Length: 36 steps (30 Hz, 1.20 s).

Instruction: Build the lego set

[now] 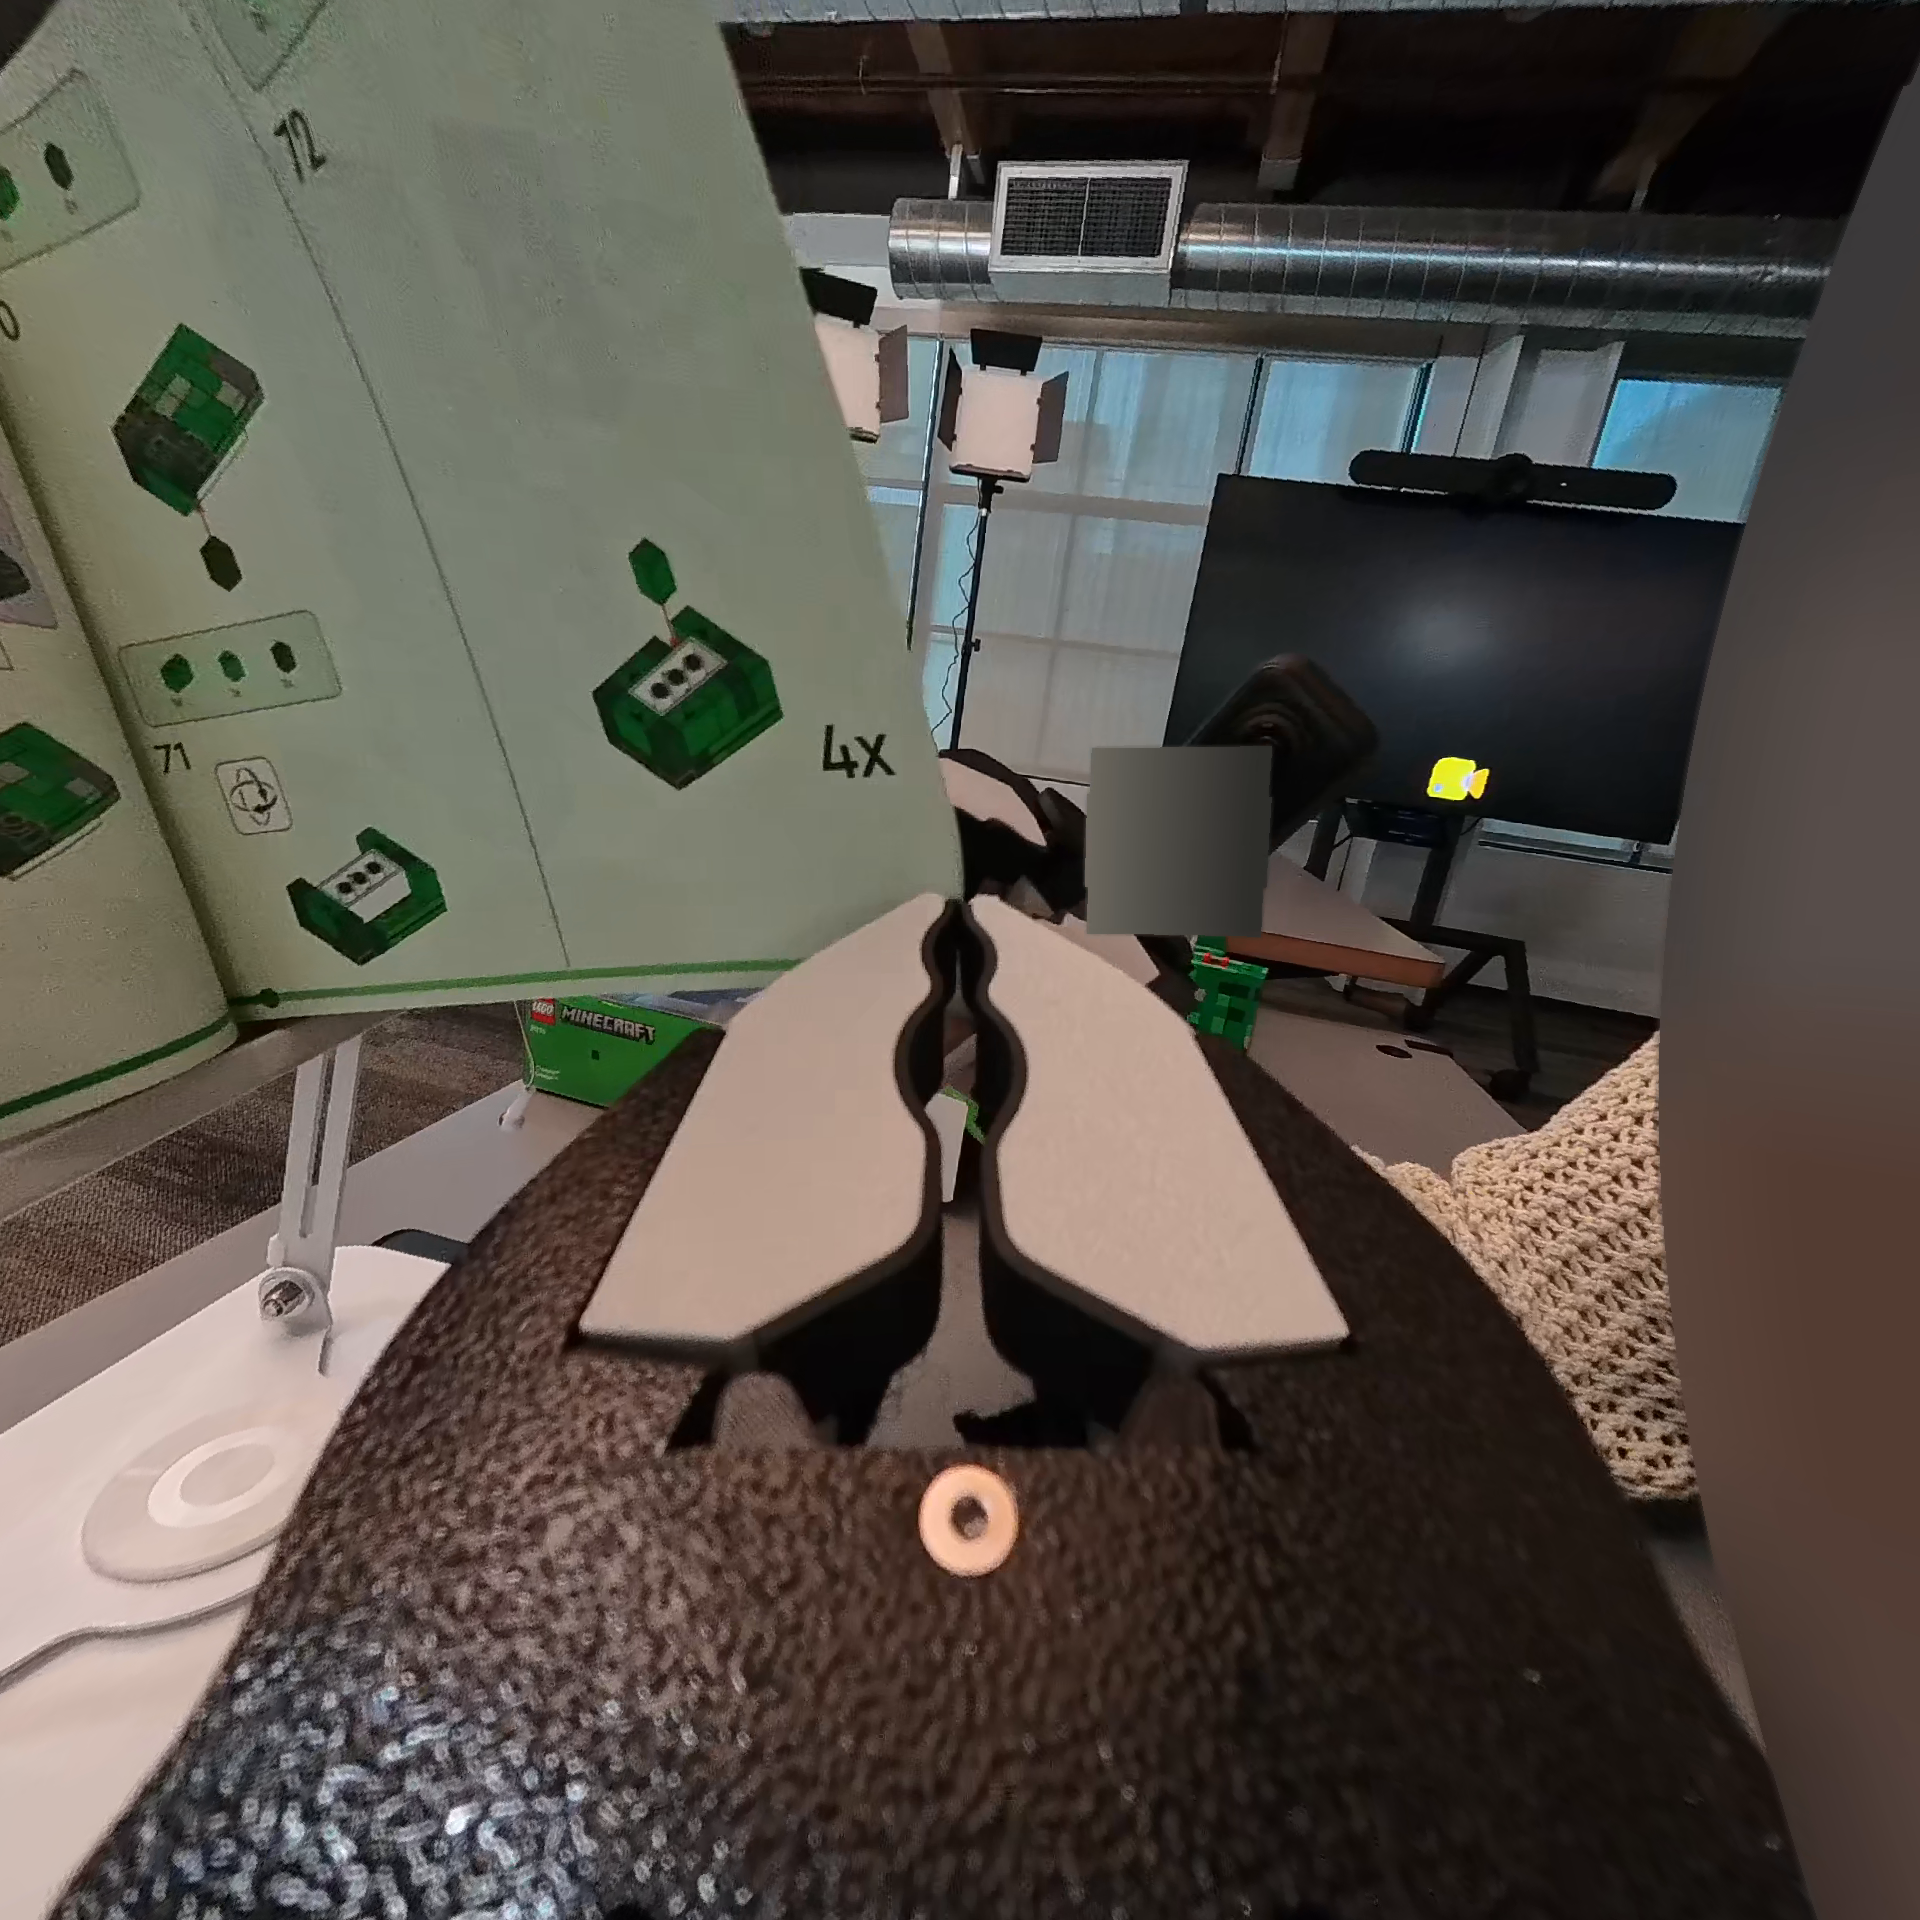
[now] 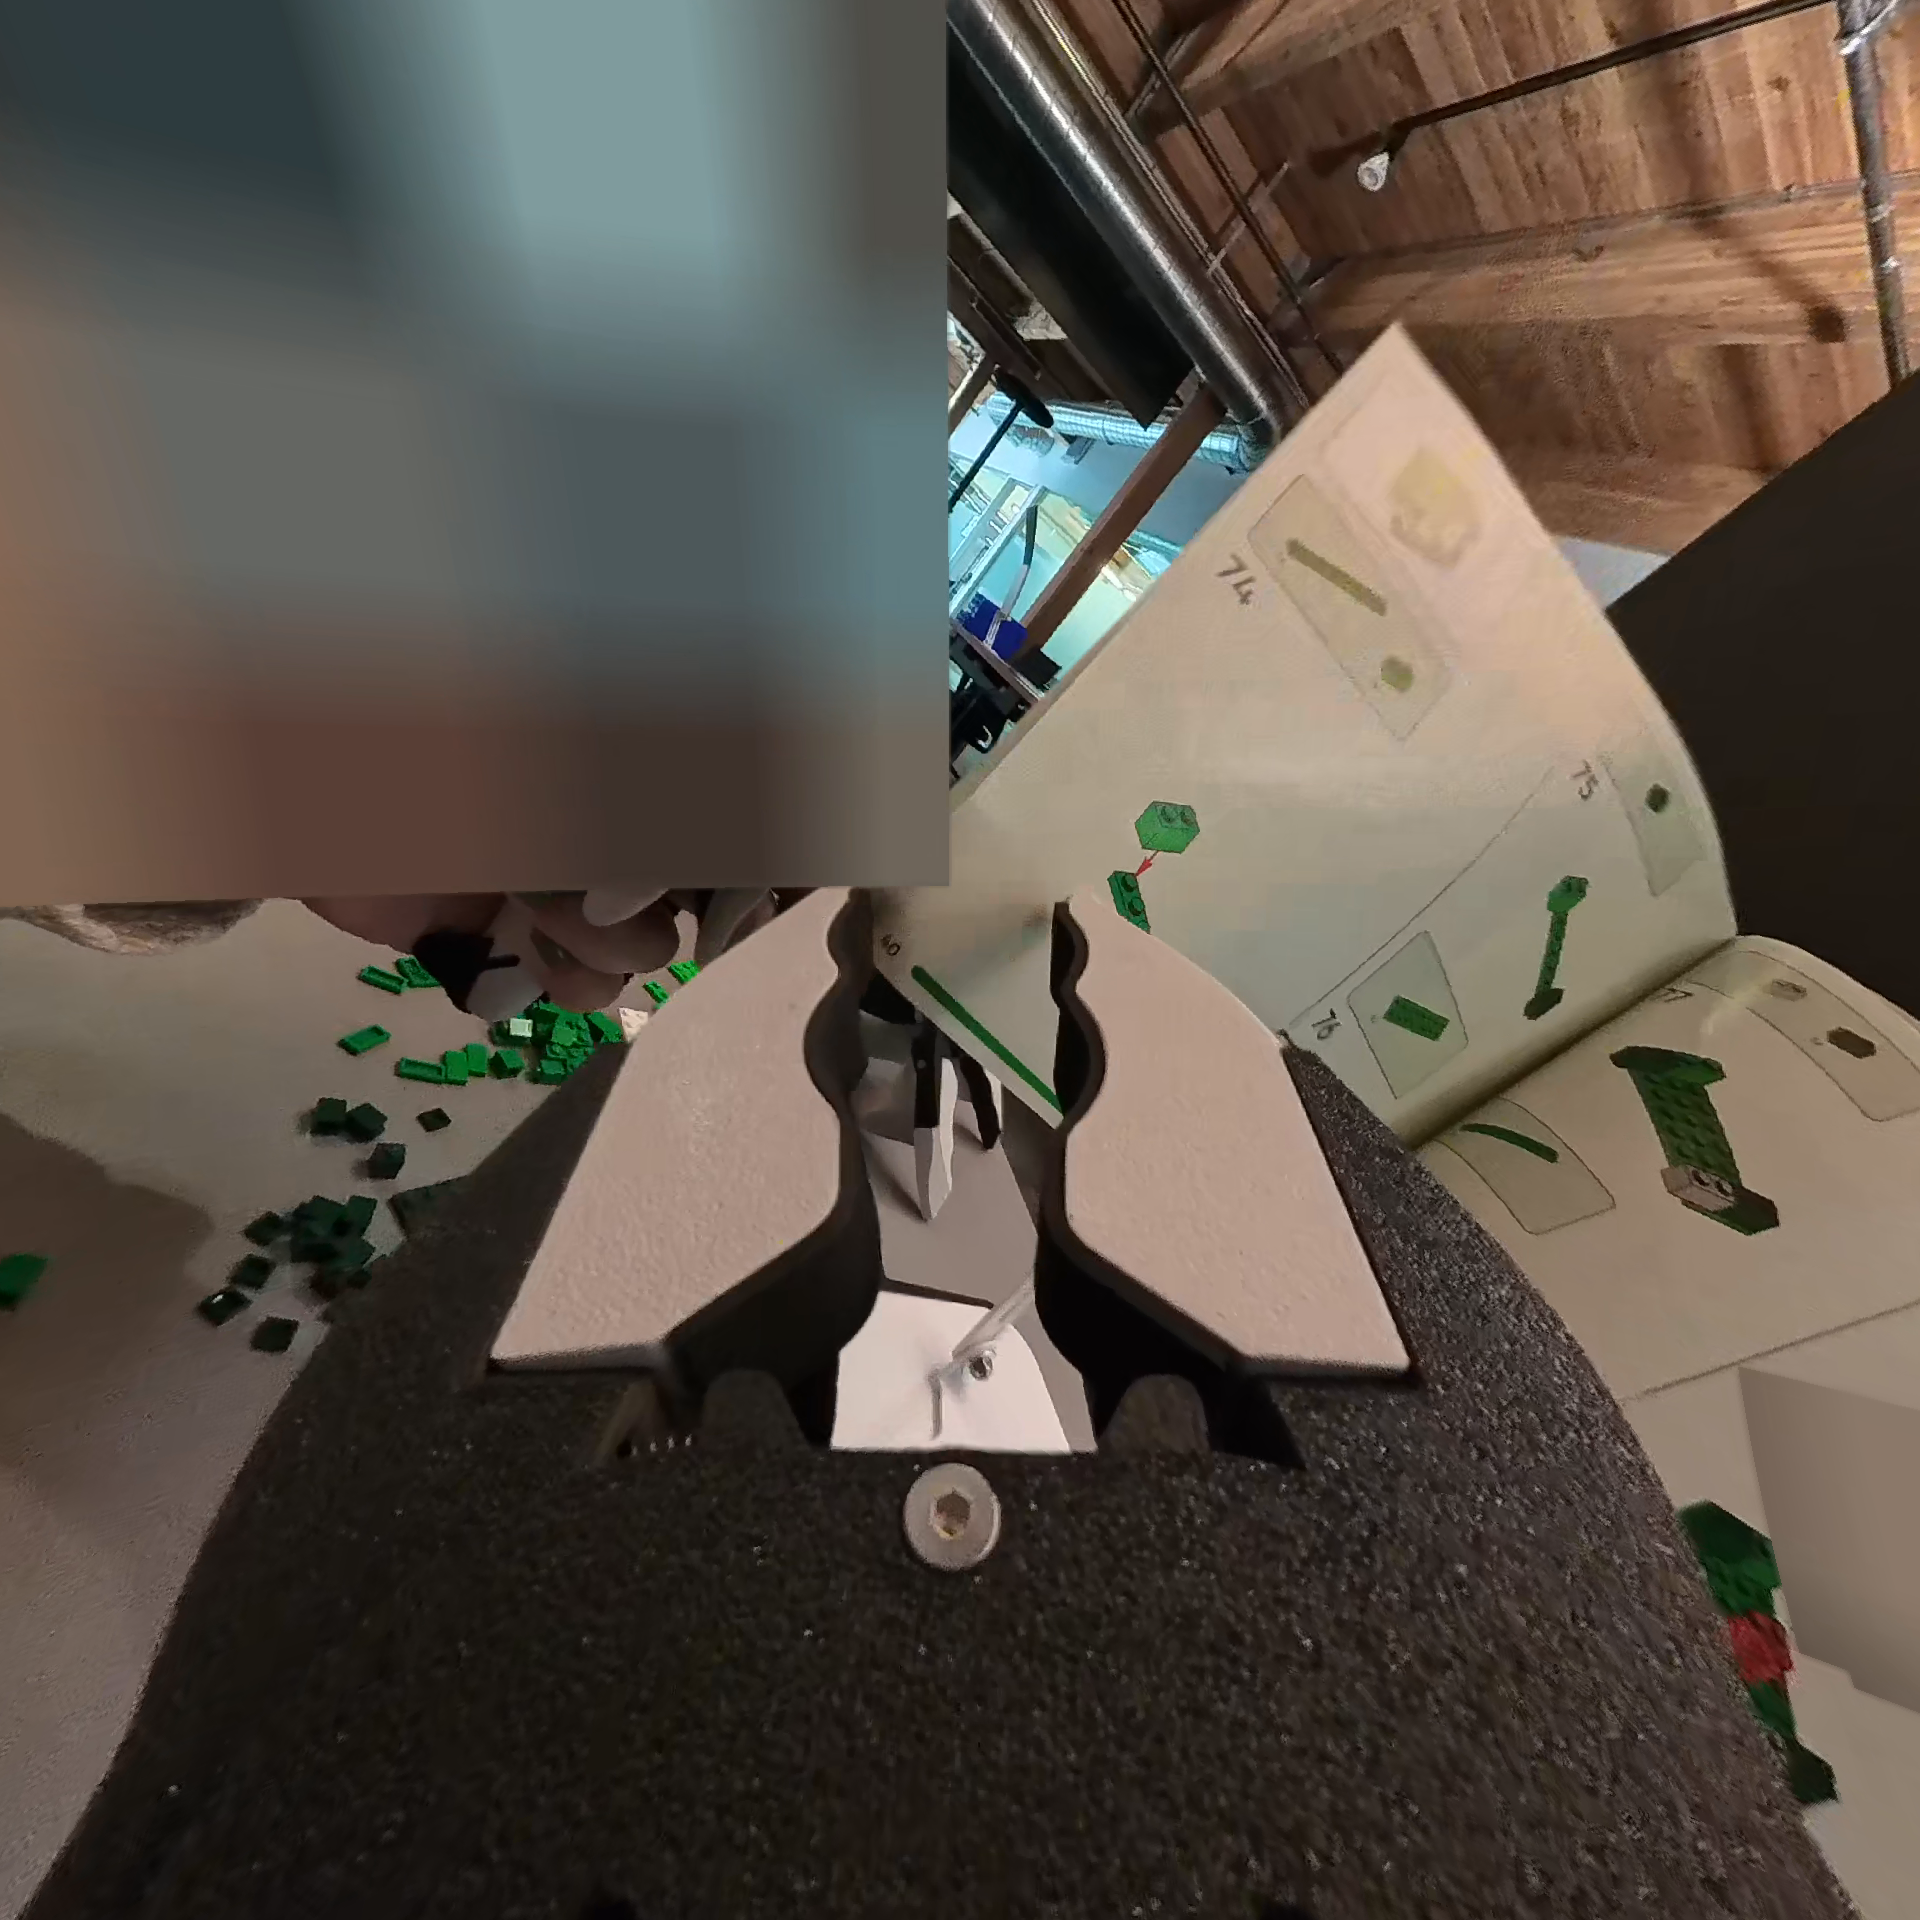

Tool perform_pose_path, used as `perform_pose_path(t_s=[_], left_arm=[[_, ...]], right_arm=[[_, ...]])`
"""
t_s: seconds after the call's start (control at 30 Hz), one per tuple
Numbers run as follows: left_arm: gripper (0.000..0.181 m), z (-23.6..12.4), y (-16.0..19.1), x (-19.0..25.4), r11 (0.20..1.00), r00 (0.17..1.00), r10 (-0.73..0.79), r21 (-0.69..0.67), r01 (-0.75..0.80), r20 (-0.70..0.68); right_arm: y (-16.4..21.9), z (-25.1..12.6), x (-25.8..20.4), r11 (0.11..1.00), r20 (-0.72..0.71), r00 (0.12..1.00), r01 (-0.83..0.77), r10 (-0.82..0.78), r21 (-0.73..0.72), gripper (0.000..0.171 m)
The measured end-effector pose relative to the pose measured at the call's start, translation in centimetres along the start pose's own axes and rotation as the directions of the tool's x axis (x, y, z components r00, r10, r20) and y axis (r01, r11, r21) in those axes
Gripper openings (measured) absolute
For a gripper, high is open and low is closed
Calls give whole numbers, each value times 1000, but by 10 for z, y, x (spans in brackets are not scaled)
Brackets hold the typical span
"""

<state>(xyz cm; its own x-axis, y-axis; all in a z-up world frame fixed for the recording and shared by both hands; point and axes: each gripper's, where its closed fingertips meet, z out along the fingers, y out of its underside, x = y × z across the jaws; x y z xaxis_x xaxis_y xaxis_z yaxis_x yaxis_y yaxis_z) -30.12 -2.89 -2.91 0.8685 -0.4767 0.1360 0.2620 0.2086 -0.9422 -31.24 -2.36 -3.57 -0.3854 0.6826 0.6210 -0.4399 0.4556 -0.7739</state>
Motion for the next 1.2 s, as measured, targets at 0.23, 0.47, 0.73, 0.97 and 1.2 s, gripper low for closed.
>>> perform_pose_path(t_s=[0.23,0.47,0.73,0.97,1.2], left_arm=[[0,0,-2,0,1000,1000,1,2,-1,1],[0,-7,-7,-9,1000,999,5,19,-6,50],[0,-26,-9,-37,1000,979,22,16,-26,201],[0,-58,-13,-69,998,915,9,53,-33,404],[0,-67,-13,-81,996,886,-26,84,-14,462]], right_arm=[[2,-6,6,1000,-16,1000,2,-2,-14,27],[9,-21,22,997,-73,997,11,-16,-72,21],[23,-49,56,989,-228,974,-43,9,-142,20],[39,-70,102,966,-528,847,-85,-60,-245,31],[-14,-95,124,949,-804,504,147,-314,-278,30]])
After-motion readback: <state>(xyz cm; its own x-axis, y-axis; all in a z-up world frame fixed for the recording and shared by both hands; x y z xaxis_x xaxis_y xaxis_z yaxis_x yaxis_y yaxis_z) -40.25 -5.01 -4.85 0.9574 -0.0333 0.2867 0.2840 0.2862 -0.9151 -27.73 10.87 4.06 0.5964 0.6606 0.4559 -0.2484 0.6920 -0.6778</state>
